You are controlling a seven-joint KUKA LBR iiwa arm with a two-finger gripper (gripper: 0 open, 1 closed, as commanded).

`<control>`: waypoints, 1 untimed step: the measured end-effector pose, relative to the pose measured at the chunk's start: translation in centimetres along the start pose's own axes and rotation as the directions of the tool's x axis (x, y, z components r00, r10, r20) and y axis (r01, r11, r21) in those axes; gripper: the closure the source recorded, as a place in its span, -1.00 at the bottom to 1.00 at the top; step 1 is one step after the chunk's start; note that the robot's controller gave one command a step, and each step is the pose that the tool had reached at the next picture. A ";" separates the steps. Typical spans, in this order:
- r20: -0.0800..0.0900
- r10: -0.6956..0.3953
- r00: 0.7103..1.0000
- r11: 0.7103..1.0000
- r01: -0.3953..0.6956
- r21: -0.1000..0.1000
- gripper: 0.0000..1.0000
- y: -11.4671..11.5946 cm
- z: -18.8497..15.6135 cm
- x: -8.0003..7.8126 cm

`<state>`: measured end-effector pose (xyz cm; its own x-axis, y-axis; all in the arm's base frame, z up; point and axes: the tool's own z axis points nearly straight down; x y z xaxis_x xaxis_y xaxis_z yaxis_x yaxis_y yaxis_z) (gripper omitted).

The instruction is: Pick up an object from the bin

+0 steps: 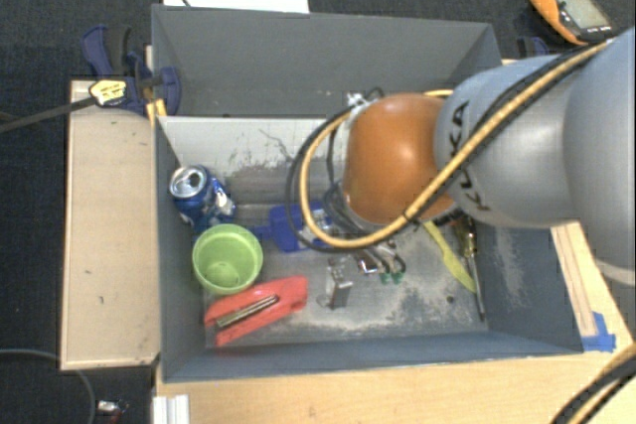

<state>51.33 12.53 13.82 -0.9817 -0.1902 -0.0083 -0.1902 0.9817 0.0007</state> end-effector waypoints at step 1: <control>0.005 -0.235 0.972 0.972 0.235 0.002 -1.00 0.5 4.9 -2.5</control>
Offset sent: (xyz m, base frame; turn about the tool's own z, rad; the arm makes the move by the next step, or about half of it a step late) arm 0.0444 -0.0032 -0.0682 -0.2254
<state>53.75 13.47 8.97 -0.9093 -0.4159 -0.0131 -0.4158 0.9094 -0.0036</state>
